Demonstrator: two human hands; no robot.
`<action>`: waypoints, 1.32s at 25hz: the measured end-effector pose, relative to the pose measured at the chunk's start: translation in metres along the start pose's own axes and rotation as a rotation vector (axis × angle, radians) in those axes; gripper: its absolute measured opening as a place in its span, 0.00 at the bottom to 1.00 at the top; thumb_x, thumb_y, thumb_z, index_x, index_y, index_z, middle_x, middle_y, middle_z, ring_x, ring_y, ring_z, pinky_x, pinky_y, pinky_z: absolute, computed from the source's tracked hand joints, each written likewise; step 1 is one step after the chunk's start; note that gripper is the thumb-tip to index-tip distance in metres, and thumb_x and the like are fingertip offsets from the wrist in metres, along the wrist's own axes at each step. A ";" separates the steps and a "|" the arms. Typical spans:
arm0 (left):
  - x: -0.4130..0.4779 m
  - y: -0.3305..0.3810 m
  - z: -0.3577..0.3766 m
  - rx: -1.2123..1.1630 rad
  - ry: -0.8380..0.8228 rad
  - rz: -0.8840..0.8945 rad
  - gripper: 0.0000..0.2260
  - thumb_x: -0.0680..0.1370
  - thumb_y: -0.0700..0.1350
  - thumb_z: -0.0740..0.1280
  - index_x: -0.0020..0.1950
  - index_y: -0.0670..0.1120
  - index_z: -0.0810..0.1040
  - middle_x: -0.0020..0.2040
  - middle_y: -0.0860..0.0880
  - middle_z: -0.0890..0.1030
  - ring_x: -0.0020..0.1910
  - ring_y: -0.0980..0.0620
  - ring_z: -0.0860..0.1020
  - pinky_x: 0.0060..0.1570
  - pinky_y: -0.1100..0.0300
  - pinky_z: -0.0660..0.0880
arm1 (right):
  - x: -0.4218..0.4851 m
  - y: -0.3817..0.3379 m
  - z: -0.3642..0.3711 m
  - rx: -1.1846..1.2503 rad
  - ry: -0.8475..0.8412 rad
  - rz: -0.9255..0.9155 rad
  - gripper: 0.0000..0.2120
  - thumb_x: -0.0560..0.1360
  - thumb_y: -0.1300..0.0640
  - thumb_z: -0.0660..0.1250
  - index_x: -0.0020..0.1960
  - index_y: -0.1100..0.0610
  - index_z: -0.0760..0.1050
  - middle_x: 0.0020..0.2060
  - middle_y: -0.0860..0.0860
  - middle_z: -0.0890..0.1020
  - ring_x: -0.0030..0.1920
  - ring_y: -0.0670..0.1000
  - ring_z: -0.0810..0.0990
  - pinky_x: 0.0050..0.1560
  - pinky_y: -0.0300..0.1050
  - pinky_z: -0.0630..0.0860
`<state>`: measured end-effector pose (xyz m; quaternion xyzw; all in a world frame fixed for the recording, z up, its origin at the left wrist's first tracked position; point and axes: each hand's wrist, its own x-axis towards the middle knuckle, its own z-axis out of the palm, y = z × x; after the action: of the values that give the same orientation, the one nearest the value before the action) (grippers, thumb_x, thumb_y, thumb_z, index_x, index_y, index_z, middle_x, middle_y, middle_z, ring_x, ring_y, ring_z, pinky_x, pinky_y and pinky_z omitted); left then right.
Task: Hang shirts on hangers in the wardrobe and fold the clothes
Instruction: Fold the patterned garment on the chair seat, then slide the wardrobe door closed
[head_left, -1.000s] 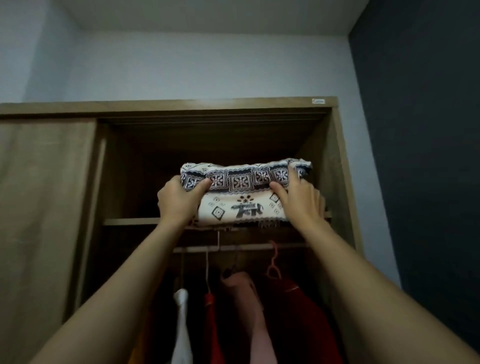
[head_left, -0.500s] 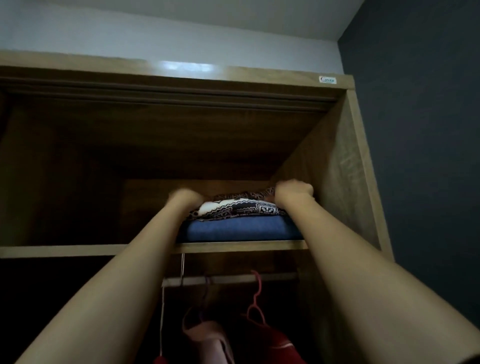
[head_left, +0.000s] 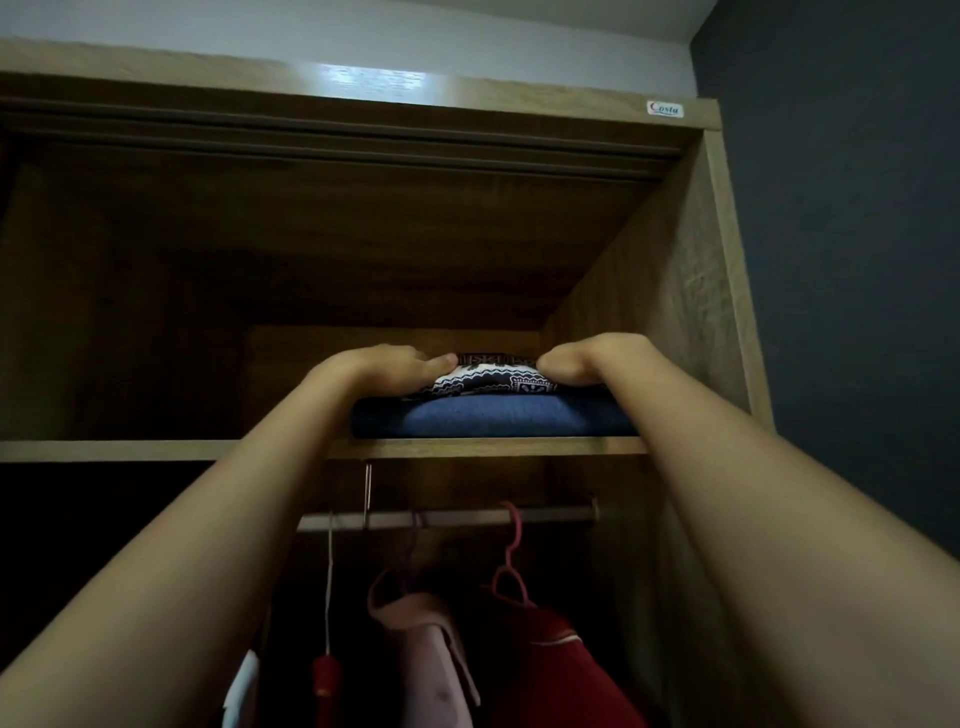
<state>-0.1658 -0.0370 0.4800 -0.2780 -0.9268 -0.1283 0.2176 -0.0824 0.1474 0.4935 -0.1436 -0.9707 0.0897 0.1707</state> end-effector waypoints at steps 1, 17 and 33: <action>-0.004 0.002 0.000 -0.010 0.023 0.001 0.31 0.79 0.64 0.46 0.72 0.44 0.67 0.72 0.42 0.67 0.70 0.43 0.66 0.66 0.54 0.63 | -0.004 -0.002 0.001 -0.036 0.030 0.000 0.16 0.80 0.54 0.48 0.57 0.56 0.71 0.55 0.57 0.75 0.47 0.53 0.75 0.52 0.47 0.66; -0.268 -0.191 0.075 -0.084 0.721 0.151 0.24 0.81 0.50 0.53 0.72 0.38 0.65 0.72 0.41 0.66 0.73 0.48 0.62 0.71 0.61 0.56 | -0.204 -0.206 0.347 0.396 0.721 -0.877 0.18 0.76 0.52 0.58 0.62 0.58 0.74 0.60 0.55 0.78 0.63 0.54 0.74 0.66 0.49 0.69; -0.447 -0.393 0.259 0.322 0.188 -0.066 0.25 0.81 0.54 0.46 0.74 0.44 0.46 0.75 0.48 0.46 0.75 0.49 0.45 0.73 0.51 0.46 | -0.308 -0.300 0.613 -0.620 -0.020 -1.253 0.15 0.73 0.61 0.65 0.58 0.65 0.71 0.55 0.60 0.75 0.57 0.58 0.74 0.64 0.54 0.68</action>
<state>-0.1405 -0.4686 -0.0041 -0.1957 -0.9196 -0.0105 0.3405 -0.0980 -0.3073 -0.1017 0.4021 -0.8529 -0.3054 0.1324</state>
